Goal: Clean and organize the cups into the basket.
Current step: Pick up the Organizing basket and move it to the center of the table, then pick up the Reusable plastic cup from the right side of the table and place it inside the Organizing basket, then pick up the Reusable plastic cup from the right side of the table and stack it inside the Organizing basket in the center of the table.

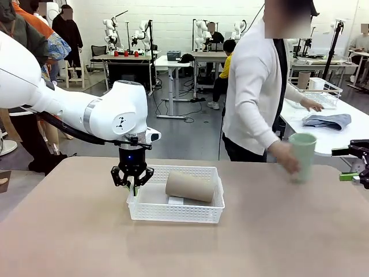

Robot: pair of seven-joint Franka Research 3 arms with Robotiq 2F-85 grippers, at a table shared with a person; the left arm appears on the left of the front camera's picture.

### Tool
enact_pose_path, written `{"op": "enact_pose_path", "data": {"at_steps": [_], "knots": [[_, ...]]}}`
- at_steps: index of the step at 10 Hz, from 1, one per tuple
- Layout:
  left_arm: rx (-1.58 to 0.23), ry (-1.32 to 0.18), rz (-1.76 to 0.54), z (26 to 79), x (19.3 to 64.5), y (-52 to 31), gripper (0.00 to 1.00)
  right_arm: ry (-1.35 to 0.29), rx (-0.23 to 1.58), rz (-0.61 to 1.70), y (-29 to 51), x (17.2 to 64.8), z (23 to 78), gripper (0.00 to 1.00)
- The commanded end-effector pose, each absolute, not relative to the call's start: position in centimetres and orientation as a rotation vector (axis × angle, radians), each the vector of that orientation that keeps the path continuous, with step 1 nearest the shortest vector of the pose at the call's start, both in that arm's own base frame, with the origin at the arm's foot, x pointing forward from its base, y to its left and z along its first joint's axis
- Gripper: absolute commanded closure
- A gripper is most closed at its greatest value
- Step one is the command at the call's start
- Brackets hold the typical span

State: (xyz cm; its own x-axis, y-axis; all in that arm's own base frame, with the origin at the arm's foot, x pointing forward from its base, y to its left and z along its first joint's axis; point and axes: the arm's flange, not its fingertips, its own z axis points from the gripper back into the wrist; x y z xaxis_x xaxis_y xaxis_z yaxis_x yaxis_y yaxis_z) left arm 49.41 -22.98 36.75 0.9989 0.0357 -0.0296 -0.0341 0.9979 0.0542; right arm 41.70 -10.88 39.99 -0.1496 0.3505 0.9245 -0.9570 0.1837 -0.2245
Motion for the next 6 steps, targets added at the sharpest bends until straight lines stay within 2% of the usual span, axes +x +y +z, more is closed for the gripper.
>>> {"op": "enact_pose_path", "data": {"at_steps": [1, 6], "knots": [[0.054, 0.023, 0.025, 36.71, 49.47, -22.93, 1.0, -1.171, 0.697, 1.331, -10.79, 41.45, 40.37, 0.0], [0.054, 0.023, 0.025, 36.71, 49.47, -22.93, 1.0, -1.171, 0.697, 1.331, -10.79, 41.45, 40.37, 0.0]]}}
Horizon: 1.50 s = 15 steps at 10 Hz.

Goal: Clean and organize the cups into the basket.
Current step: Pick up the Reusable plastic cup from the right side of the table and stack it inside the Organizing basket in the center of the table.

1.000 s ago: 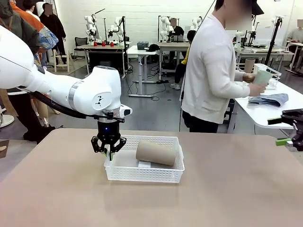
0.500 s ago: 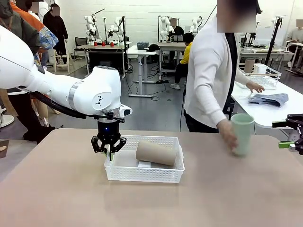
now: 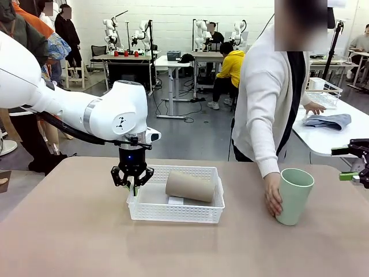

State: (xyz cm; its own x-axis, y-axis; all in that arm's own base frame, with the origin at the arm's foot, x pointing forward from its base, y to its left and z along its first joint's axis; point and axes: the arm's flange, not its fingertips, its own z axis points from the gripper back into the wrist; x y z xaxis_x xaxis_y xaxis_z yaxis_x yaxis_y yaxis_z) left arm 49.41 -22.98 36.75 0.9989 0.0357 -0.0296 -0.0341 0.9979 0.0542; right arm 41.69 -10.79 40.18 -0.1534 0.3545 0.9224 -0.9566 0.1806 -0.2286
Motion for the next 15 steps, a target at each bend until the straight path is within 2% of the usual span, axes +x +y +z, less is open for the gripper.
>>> {"op": "enact_pose_path", "data": {"at_steps": [1, 10, 11, 14, 15], "knots": [[0.054, 0.023, 0.025, 36.7, 49.5, -22.9, 1.0, -1.171, 0.697, 1.331, -10.8, 41.4, 40.4, 0.0], [0.054, 0.023, 0.025, 36.7, 49.5, -22.9, 1.0, -1.181, 0.696, 1.327, -10.7, 41.7, 40.2, 0.0], [0.054, 0.023, 0.025, 36.7, 49.5, -22.9, 1.0, -1.158, 0.645, 1.34, -10.4, 42.5, 39.1, 0.0], [0.054, 0.023, 0.025, 36.7, 49.5, -22.9, 1.0, -0.983, 0.876, 1.391, -10.0, 44.0, 34.2, 0.0], [0.054, 0.023, 0.025, 36.7, 49.5, -22.9, 1.0, -0.958, 0.887, 1.39, -10.1, 44.1, 32.9, 0.0]]}}
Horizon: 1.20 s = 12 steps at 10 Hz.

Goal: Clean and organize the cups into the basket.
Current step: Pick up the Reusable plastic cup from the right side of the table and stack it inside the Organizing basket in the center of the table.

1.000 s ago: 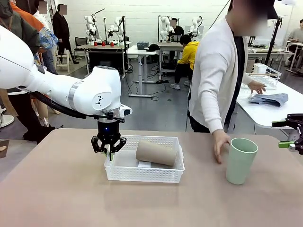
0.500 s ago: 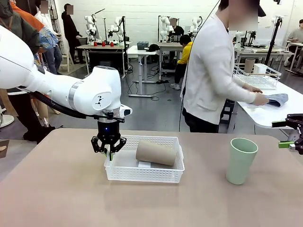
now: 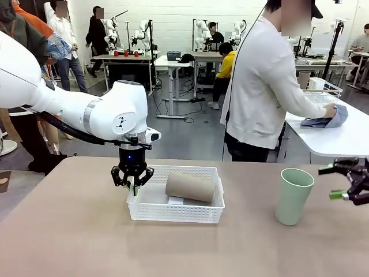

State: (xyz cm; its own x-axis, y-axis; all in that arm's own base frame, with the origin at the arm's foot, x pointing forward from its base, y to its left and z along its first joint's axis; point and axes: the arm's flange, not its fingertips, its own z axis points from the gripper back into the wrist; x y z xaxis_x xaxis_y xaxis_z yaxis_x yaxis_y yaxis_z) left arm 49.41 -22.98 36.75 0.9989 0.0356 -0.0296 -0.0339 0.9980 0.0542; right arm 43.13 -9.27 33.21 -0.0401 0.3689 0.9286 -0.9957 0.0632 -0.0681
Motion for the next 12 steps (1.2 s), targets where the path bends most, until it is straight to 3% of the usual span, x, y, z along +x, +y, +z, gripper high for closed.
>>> {"op": "enact_pose_path", "data": {"at_steps": [1, 12], "knots": [[0.054, 0.023, 0.025, 36.7, 49.5, -22.9, 1.0, -0.942, 0.893, 1.384, -10.3, 44.2, 32.0, 0.0], [0.054, 0.023, 0.025, 36.7, 49.5, -22.9, 1.0, -0.965, 0.911, 1.332, -6.8, 49.3, 26.0, 0.0]]}}
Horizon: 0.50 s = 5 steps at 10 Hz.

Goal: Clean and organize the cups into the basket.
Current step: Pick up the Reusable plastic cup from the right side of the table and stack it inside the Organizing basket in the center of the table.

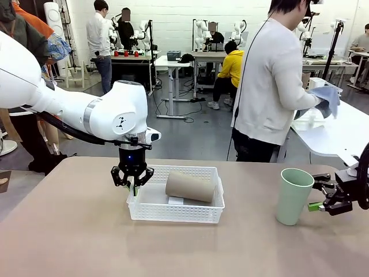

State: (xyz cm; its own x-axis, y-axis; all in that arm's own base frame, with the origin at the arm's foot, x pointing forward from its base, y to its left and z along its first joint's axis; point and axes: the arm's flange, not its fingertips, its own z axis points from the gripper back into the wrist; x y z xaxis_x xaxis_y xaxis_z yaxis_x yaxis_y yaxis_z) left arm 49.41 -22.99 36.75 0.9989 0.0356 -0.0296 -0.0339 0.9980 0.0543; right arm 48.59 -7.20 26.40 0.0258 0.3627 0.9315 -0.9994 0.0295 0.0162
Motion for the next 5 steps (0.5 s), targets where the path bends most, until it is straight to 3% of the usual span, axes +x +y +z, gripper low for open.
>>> {"op": "enact_pose_path", "data": {"at_steps": [1, 5], "knots": [[0.054, 0.023, 0.025, 36.7, 49.5, -22.9, 1.0, -0.977, 0.936, 1.336, -6.2, 49.8, 26.1, 0.0], [0.054, 0.023, 0.025, 36.7, 49.5, -22.9, 1.0, -0.945, 0.998, 1.362, -4.9, 49.7, 25.9, 0.0]]}}
